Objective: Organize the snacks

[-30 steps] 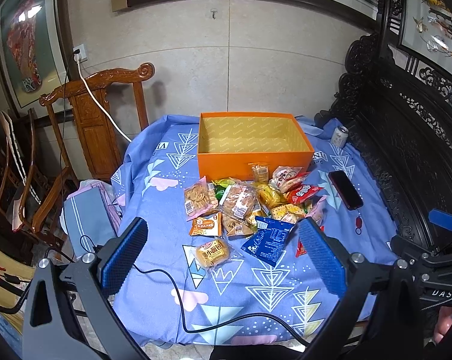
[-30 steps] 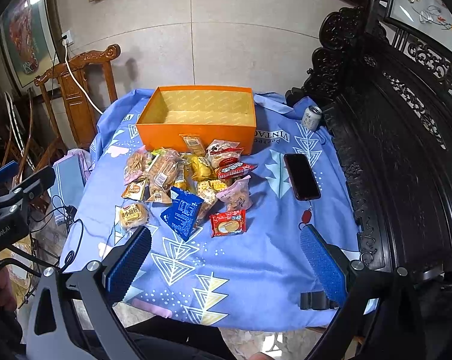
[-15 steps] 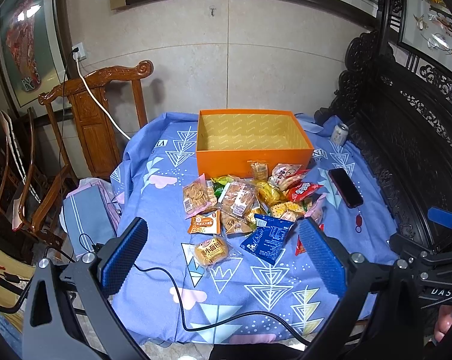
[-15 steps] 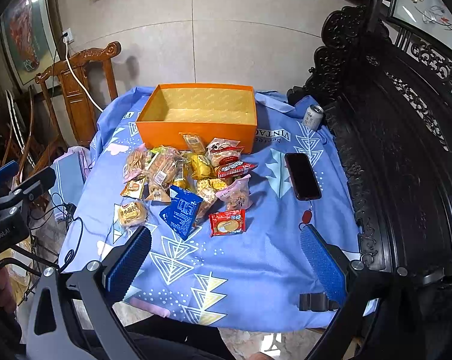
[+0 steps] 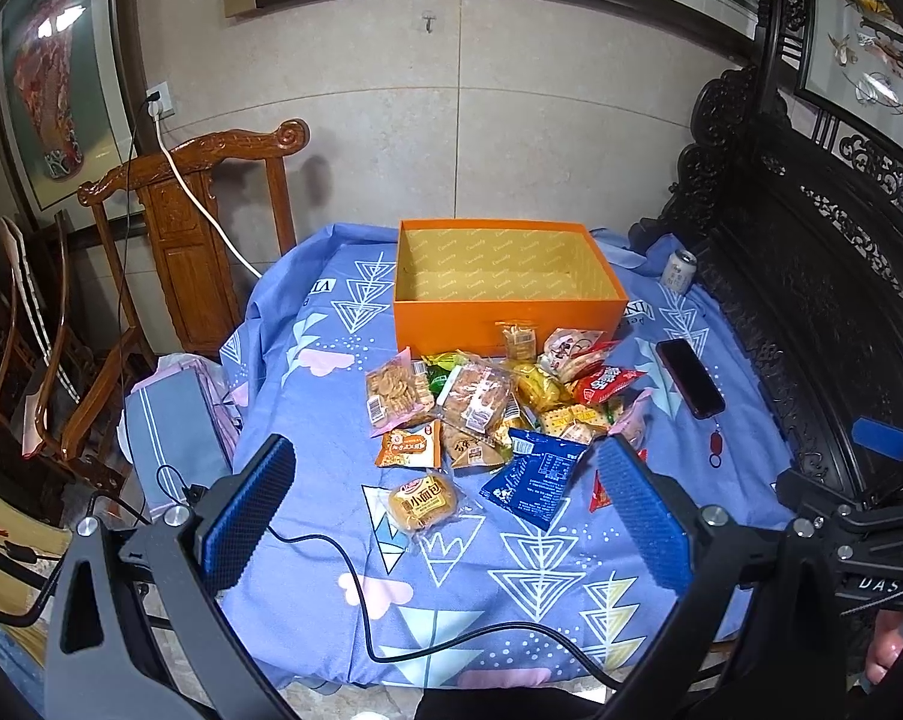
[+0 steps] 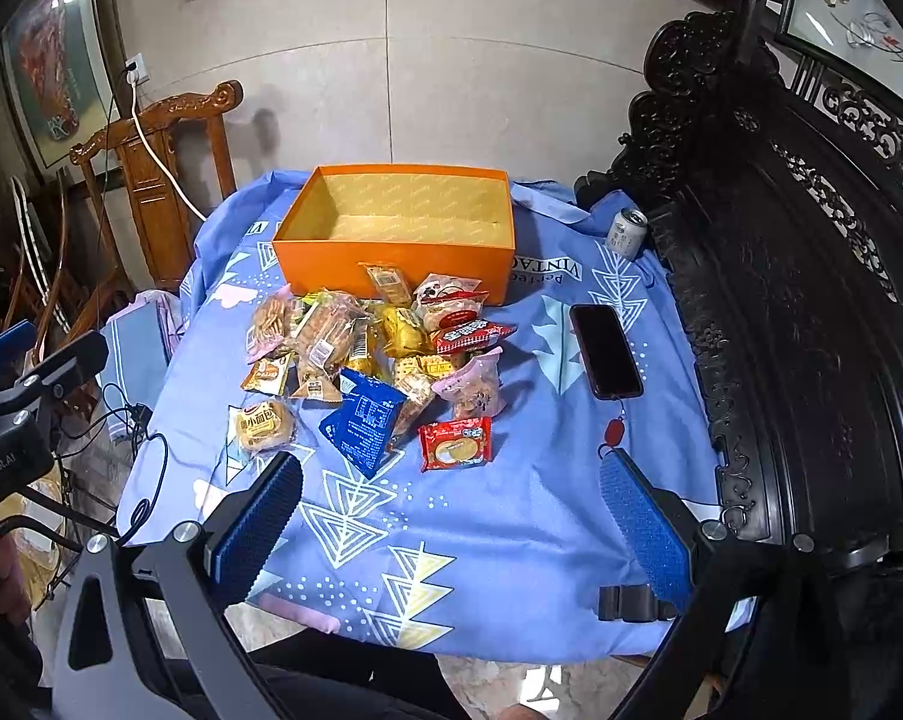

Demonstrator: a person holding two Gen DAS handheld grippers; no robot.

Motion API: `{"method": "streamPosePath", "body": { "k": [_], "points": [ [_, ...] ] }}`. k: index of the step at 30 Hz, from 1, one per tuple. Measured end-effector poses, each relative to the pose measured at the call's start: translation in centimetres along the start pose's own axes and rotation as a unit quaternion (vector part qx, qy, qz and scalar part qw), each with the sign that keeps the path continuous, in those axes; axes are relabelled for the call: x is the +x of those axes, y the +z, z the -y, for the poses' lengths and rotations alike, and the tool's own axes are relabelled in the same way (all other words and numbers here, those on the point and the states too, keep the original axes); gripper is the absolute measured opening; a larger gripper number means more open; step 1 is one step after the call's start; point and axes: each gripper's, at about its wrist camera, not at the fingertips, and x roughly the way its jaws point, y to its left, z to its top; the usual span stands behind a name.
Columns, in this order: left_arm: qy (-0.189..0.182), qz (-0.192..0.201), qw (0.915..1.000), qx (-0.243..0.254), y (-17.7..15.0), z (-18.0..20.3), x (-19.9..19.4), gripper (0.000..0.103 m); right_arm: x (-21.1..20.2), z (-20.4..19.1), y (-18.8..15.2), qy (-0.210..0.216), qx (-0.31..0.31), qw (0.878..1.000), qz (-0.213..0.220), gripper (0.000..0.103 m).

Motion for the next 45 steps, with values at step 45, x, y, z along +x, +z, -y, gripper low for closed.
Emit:
{"method": "streamPosePath", "body": {
  "k": [45],
  "points": [
    [0.018,-0.043,0.9974,-0.055,-8.3,-8.5,13.6,0.099,25.0,0.8,-6.6,0.039,-0.033,0.999,0.011,0.1]
  ]
}}
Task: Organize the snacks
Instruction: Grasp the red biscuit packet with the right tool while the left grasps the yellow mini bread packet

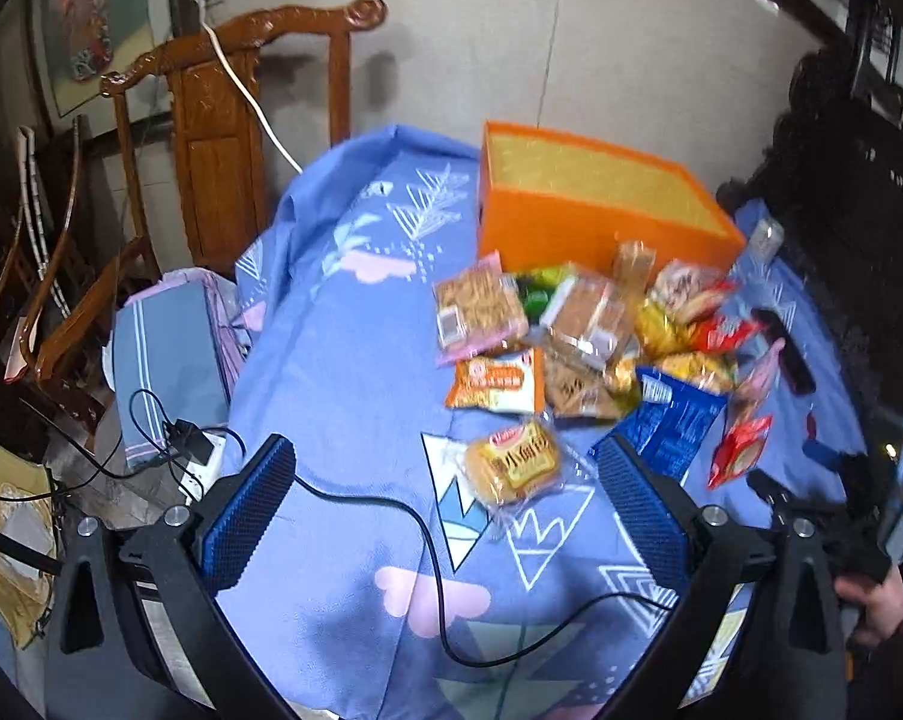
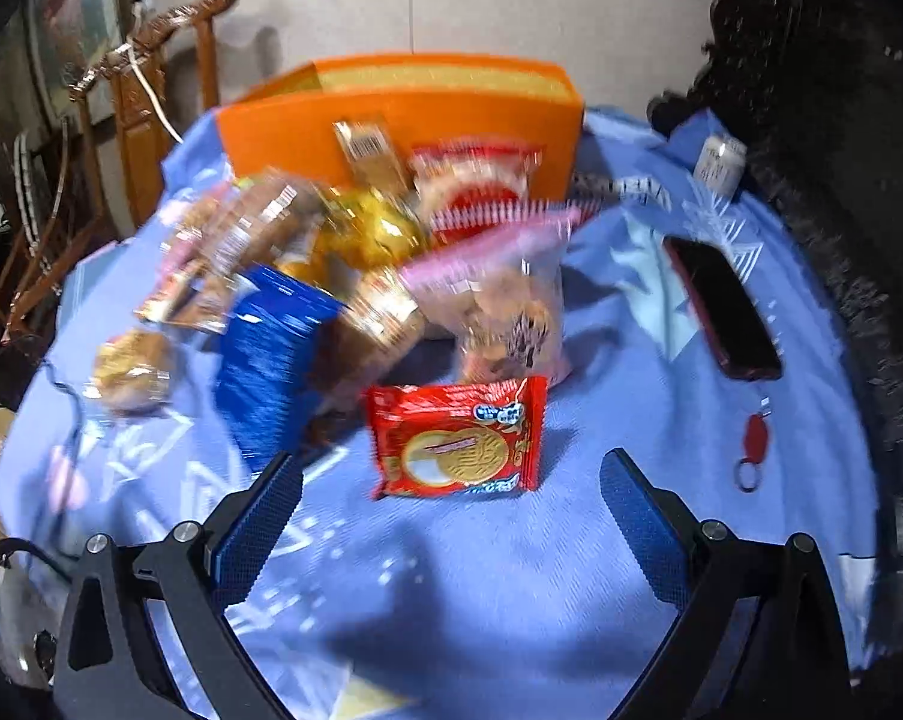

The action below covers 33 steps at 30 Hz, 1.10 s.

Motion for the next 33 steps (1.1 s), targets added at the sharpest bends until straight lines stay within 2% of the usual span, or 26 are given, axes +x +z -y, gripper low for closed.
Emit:
{"method": "streamPosePath", "body": {
  "k": [4,8,10,12,15,19,23,26,30,33],
  "points": [
    [-0.004,-0.013,0.9998,0.014,-0.5,0.6,1.5,0.099,2.1,0.5,0.0,0.008,0.02,1.0,-0.002,0.1],
    [-0.009,-0.028,0.999,0.033,-0.9,1.2,2.8,0.099,3.3,0.5,-0.1,0.001,0.014,1.0,0.006,0.099],
    [-0.011,-0.024,0.9985,0.048,-1.0,1.5,3.5,0.099,4.0,0.3,0.0,0.0,0.005,1.0,0.008,0.093],
    [-0.012,-0.025,0.9975,0.064,-1.1,2.0,4.3,0.099,4.7,0.1,0.0,-0.002,-0.009,1.0,0.002,0.073],
    [-0.014,-0.027,0.9937,0.108,-1.5,3.1,6.4,0.099,5.0,-0.1,-0.1,-0.006,-0.022,1.0,-0.004,0.06],
    [-0.03,-0.013,0.9799,0.197,-2.1,4.7,9.5,0.099,3.7,-0.7,-0.1,-0.019,-0.032,0.999,-0.008,0.055],
    [-0.057,-0.028,0.9571,0.282,-3.2,5.3,12.9,0.099,2.1,-0.7,-0.4,-0.013,-0.027,0.999,-0.014,0.054],
    [-0.073,-0.04,0.9467,0.311,-3.9,5.3,14.7,0.099,0.9,-0.3,-0.5,-0.01,-0.009,1.0,-0.022,0.055],
    [-0.119,-0.055,0.9369,0.324,-3.9,5.3,16.5,0.099,-0.2,-0.3,-0.7,-0.012,0.014,0.999,-0.037,0.055],
    [-0.149,-0.068,0.9253,0.342,-4.1,5.5,17.3,0.092,-0.8,-0.7,-0.5,-0.021,0.025,0.999,-0.041,0.055]
  ]
}}
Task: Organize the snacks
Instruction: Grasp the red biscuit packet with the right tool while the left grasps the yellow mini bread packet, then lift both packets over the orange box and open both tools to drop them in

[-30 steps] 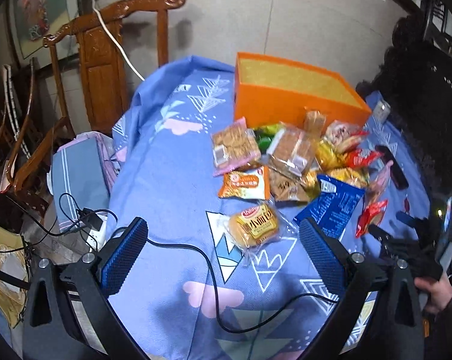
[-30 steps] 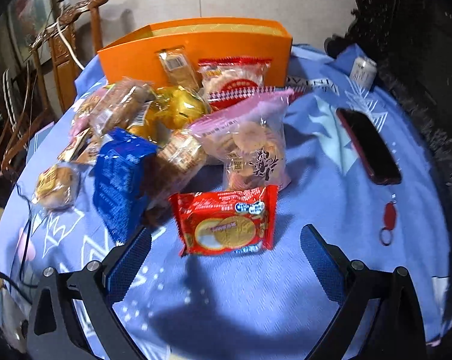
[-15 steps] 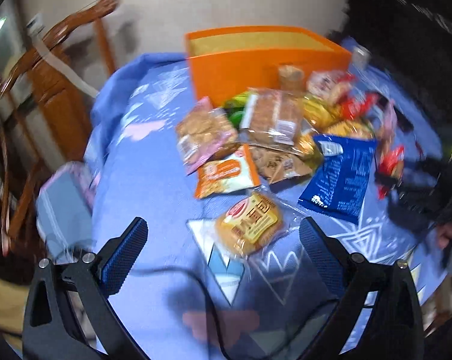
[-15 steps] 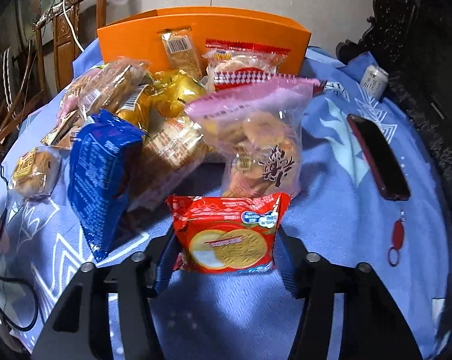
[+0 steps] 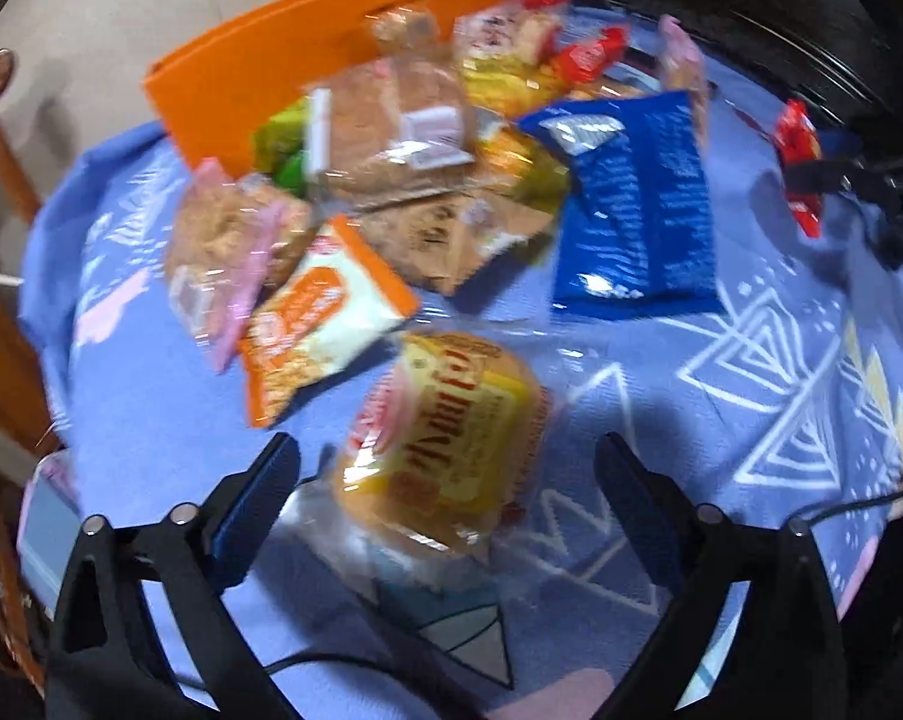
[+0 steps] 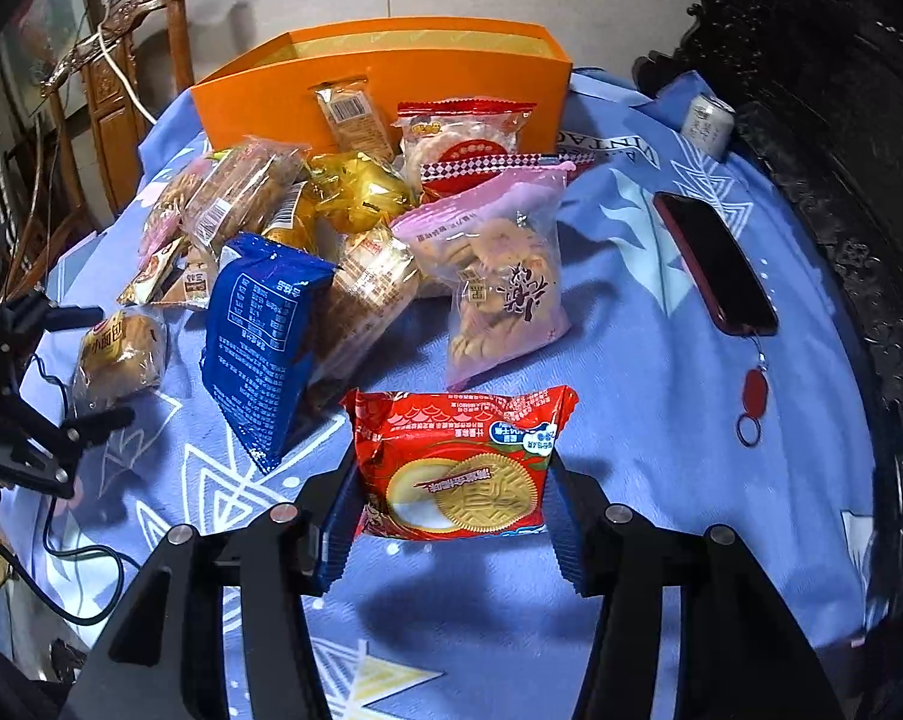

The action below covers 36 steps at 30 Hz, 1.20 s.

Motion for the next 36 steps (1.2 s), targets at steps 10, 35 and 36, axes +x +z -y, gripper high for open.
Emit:
{"method": "streamPosePath", "body": {
  "k": [10,35,36],
  "points": [
    [-0.048,0.007,0.9988,0.008,0.5,-1.9,1.6,0.059,-2.2,-1.3,0.7,-0.026,0.026,0.999,0.009,0.055],
    [-0.012,0.163,0.9697,-0.181,14.5,-12.8,-10.7,0.056,-6.9,-1.8,18.2,0.052,0.046,0.983,0.167,0.055],
    [-0.004,0.168,0.9677,-0.188,16.1,-13.9,-10.8,0.056,-6.3,-1.5,20.0,0.054,0.047,0.982,0.172,0.055]
  ]
}}
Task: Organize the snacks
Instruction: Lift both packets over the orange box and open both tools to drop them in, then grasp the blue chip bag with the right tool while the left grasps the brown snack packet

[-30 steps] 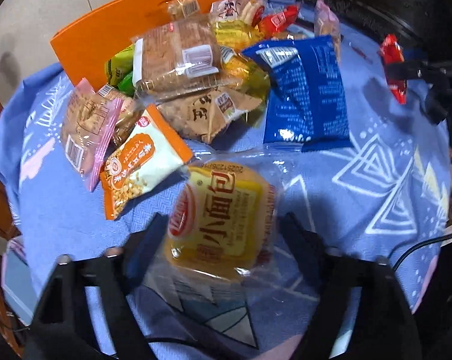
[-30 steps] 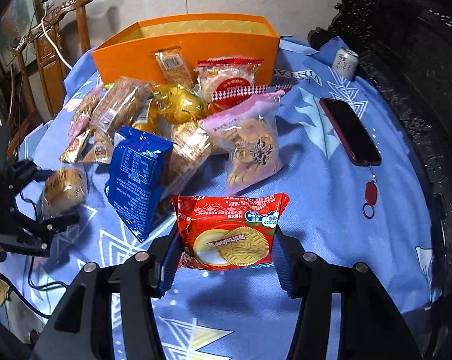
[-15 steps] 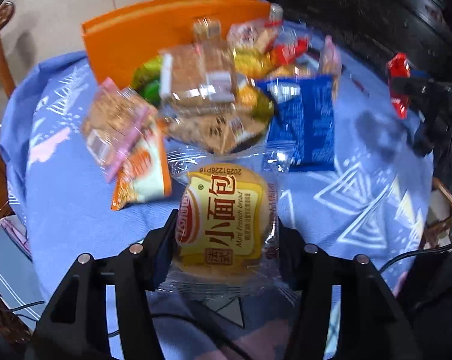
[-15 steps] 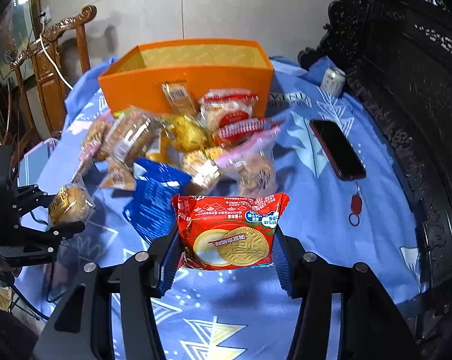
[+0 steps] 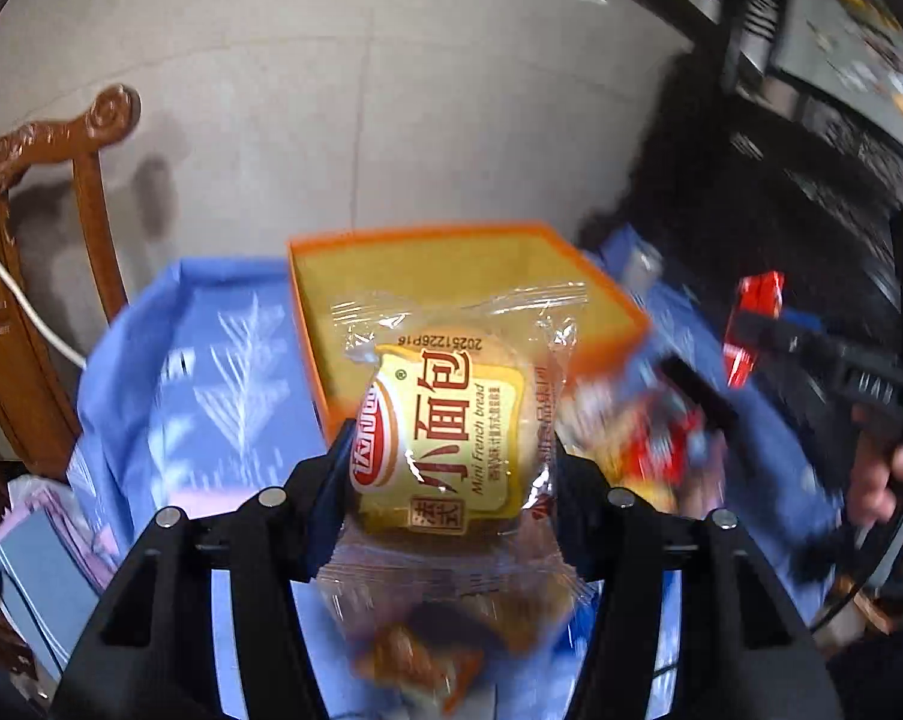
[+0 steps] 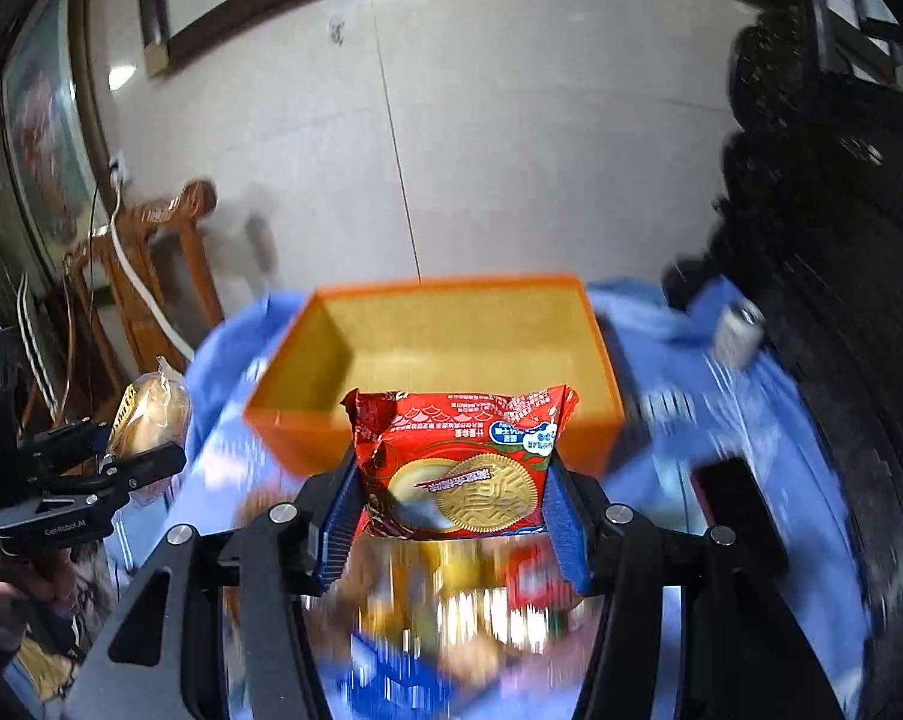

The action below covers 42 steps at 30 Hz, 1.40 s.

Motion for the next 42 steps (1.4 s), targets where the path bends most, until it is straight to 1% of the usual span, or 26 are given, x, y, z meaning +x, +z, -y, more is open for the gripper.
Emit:
{"method": "streamPosePath", "body": {
  "k": [3,5,6,7,8,9,10,12,14,15,17,18,20,24,26,29,32,37,40,42],
  "points": [
    [0.012,0.009,0.9998,-0.009,4.4,-0.8,2.2,0.056,3.3,0.8,3.6,0.005,0.003,1.0,0.015,0.055],
    [0.023,0.004,0.9997,-0.01,6.7,-1.0,4.2,0.056,5.8,1.2,5.9,0.0,0.004,1.0,0.021,0.056],
    [0.03,-0.001,0.9995,-0.01,7.6,-1.0,5.0,0.057,6.8,1.3,6.8,-0.002,0.008,1.0,0.022,0.058],
    [0.045,-0.008,0.9989,-0.012,8.7,-0.9,6.0,0.062,7.5,1.4,7.2,-0.007,0.011,1.0,0.019,0.061],
    [0.063,-0.011,0.9979,-0.014,9.2,-0.8,6.4,0.079,8.1,1.4,7.6,-0.015,0.014,1.0,0.016,0.067],
    [0.091,-0.004,0.9957,-0.014,9.7,-0.7,6.3,0.092,8.4,1.5,7.9,-0.026,0.018,0.999,0.012,0.067],
    [0.101,0.009,0.9948,-0.011,9.8,-0.7,5.9,0.095,8.0,1.4,7.9,-0.022,0.021,0.999,0.016,0.068],
    [0.099,0.036,0.9944,0.002,9.1,-0.2,4.5,0.096,6.5,1.2,7.0,-0.003,0.019,0.999,0.026,0.074],
    [0.1,0.035,0.9943,0.0,7.6,0.0,3.4,0.098,5.1,0.8,5.3,0.0,0.014,1.0,0.021,0.076],
    [0.099,0.033,0.9945,-0.002,6.8,0.0,3.1,0.099,4.3,0.8,3.9,0.003,0.019,1.0,0.01,0.076],
    [0.105,0.017,0.9943,-0.005,4.4,0.1,2.3,0.099,3.2,0.9,1.5,0.005,0.034,0.999,-0.008,0.076],
    [0.11,0.007,0.9939,-0.006,3.1,0.1,1.9,0.099,2.4,0.8,-0.4,0.004,0.045,0.999,-0.022,0.076],
    [0.117,-0.009,0.9931,-0.009,0.5,-0.2,1.2,0.099,1.5,0.5,-3.1,0.001,0.054,0.998,-0.043,0.076],
    [0.124,-0.041,0.991,-0.031,-4.6,-0.9,-0.6,0.099,1.2,0.1,-8.3,0.002,0.077,0.992,-0.104,0.076],
    [0.131,-0.054,0.9889,-0.045,-6.9,-1.4,-1.7,0.099,1.0,0.0,-9.8,0.004,0.088,0.989,-0.122,0.076],
    [0.134,-0.062,0.9869,-0.066,-9.4,-1.8,-3.1,0.099,1.0,-0.3,-11.4,0.007,0.097,0.985,-0.144,0.076],
    [0.141,-0.066,0.985,-0.075,-11.0,-1.8,-4.0,0.099,1.7,-0.5,-12.8,0.012,0.11,0.979,-0.17,0.076],
    [0.149,-0.069,0.9819,-0.095,-12.3,-1.9,-5.5,0.099,4.7,-0.9,-15.6,0.018,0.146,0.96,-0.238,0.076],
    [0.149,-0.066,0.9819,-0.097,-12.7,-1.8,-6.3,0.099,6.1,-1.5,-16.7,0.02,0.152,0.954,-0.257,0.076],
    [0.158,-0.069,0.981,-0.089,-13.2,-1.6,-6.4,0.099,7.0,-2.0,-17.1,0.024,0.155,0.951,-0.268,0.076]
  ]
}}
